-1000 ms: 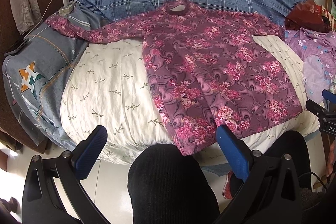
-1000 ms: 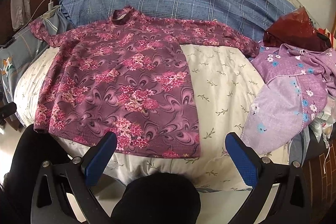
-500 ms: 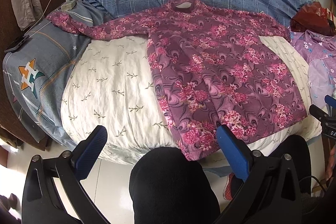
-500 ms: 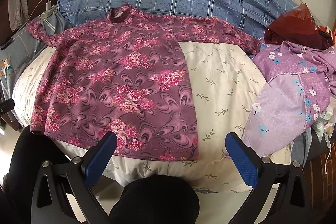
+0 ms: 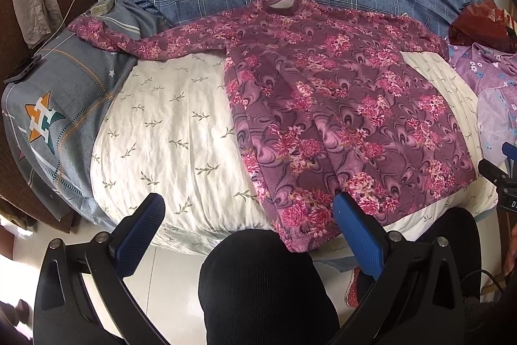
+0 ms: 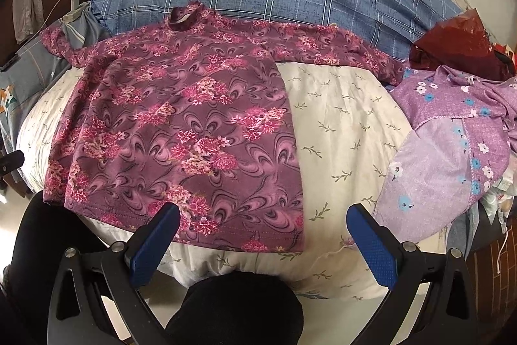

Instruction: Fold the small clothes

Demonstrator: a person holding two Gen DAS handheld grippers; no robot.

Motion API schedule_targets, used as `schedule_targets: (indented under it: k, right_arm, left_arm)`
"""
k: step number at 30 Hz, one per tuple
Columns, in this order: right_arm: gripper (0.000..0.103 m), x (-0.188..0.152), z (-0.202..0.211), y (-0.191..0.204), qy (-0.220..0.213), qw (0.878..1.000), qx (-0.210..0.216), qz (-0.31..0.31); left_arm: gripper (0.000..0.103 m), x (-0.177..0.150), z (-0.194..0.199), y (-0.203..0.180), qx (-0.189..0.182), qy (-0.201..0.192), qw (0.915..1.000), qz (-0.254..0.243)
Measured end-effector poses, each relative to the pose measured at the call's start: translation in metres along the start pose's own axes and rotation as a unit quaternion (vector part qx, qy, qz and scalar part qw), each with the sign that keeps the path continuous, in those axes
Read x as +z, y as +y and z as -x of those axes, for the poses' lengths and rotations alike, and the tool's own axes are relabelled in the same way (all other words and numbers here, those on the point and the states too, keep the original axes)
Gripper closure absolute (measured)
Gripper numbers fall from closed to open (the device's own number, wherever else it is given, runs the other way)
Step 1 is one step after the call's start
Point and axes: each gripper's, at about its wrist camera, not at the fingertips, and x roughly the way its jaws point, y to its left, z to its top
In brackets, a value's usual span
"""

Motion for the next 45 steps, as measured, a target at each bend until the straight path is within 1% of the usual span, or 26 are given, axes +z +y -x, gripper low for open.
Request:
schedule_targets:
  k: [7,9,12,14,18,19,21,22,24,27,30,31,32,33,34,36,37,38,39,40,42,44,45]
  right_arm:
    - [0.000,0.001,-0.003,-0.002,0.002,1.000,0.001,-0.004]
    - [0.000,0.001,-0.005,-0.004,0.004,1.000,0.001,-0.006]
    - [0.000,0.002,-0.008,-0.010,0.005,1.000,-0.006,-0.017]
    - [0.000,0.002,-0.010,-0.017,0.007,1.000,-0.005,-0.029]
    - [0.000,0.002,-0.018,-0.031,0.017,0.999,-0.012,-0.048]
    - [0.000,0.003,-0.020,-0.033,0.019,0.998,-0.015,-0.052]
    - [0.000,0.002,-0.026,-0.039,0.026,0.998,-0.015,-0.062]
    - [0.000,0.002,-0.028,-0.041,0.030,0.997,-0.013,-0.068]
    - [0.000,0.002,-0.033,-0.045,0.036,0.996,-0.009,-0.076]
    - [0.000,0.003,-0.040,-0.048,0.043,0.996,-0.009,-0.079]
    - [0.000,0.004,-0.044,-0.050,0.047,0.996,-0.011,-0.077]
    - [0.000,0.004,-0.045,-0.051,0.047,0.996,-0.011,-0.076]
    - [0.000,0.005,-0.047,-0.052,0.048,0.996,-0.013,-0.076]
    - [0.000,0.005,-0.049,-0.054,0.050,0.996,-0.014,-0.077]
    - [0.000,0.007,-0.052,-0.056,0.053,0.995,-0.016,-0.078]
    - [0.000,0.010,-0.059,-0.059,0.058,0.995,-0.015,-0.084]
    - [0.000,0.012,-0.065,-0.061,0.064,0.994,-0.009,-0.088]
    - [0.000,0.013,-0.071,-0.062,0.072,0.993,-0.001,-0.093]
    - [0.000,0.014,-0.076,-0.063,0.077,0.992,0.004,-0.099]
    - [0.001,0.015,-0.081,-0.063,0.083,0.991,0.011,-0.105]
    - [0.005,0.014,-0.091,-0.061,0.089,0.989,0.037,-0.113]
    - [0.015,0.013,-0.099,-0.056,0.098,0.988,0.047,-0.108]
    - [0.033,0.013,-0.103,-0.052,0.103,0.989,0.050,-0.098]
  left_arm:
    - [0.000,0.003,-0.004,-0.001,0.000,0.004,1.0000,-0.002]
    - [0.000,0.006,-0.007,0.001,-0.006,0.008,0.9999,0.001]
    - [0.000,0.016,-0.011,0.018,-0.022,0.019,0.9990,0.033]
    - [0.000,0.026,-0.016,0.033,-0.021,0.024,0.9976,0.061]
    - [0.000,0.047,-0.031,0.063,-0.025,0.044,0.9920,0.116]
    - [0.000,0.051,-0.037,0.067,-0.030,0.051,0.9900,0.128]
    - [0.000,0.054,-0.048,0.067,-0.054,0.071,0.9854,0.145]
    - [0.000,0.054,-0.056,0.063,-0.065,0.083,0.9833,0.148]
    - [0.000,0.053,-0.072,0.051,-0.075,0.107,0.9810,0.143]
    - [0.000,0.044,-0.097,0.032,-0.075,0.149,0.9766,0.136]
    - [0.000,0.032,-0.115,0.024,-0.086,0.189,0.9667,0.149]
    - [0.000,0.028,-0.117,0.023,-0.084,0.197,0.9646,0.154]
    - [0.000,0.027,-0.115,0.022,-0.079,0.189,0.9665,0.155]
    - [0.006,0.027,-0.111,0.021,-0.079,0.181,0.9681,0.154]
    - [0.009,0.028,-0.108,0.020,-0.079,0.176,0.9693,0.153]
    - [0.026,0.028,-0.101,0.020,-0.087,0.167,0.9701,0.153]
    - [0.031,0.028,-0.099,0.020,-0.092,0.166,0.9692,0.157]
    - [0.040,0.028,-0.097,0.020,-0.098,0.166,0.9684,0.159]
    - [0.054,0.029,-0.094,0.021,-0.100,0.165,0.9683,0.158]
    - [0.063,0.029,-0.093,0.021,-0.102,0.164,0.9689,0.155]
    - [0.098,0.029,-0.095,0.022,-0.118,0.163,0.9675,0.152]
    - [0.098,0.027,-0.099,0.029,-0.131,0.166,0.9639,0.162]
    - [0.099,0.028,-0.103,0.032,-0.134,0.167,0.9620,0.169]
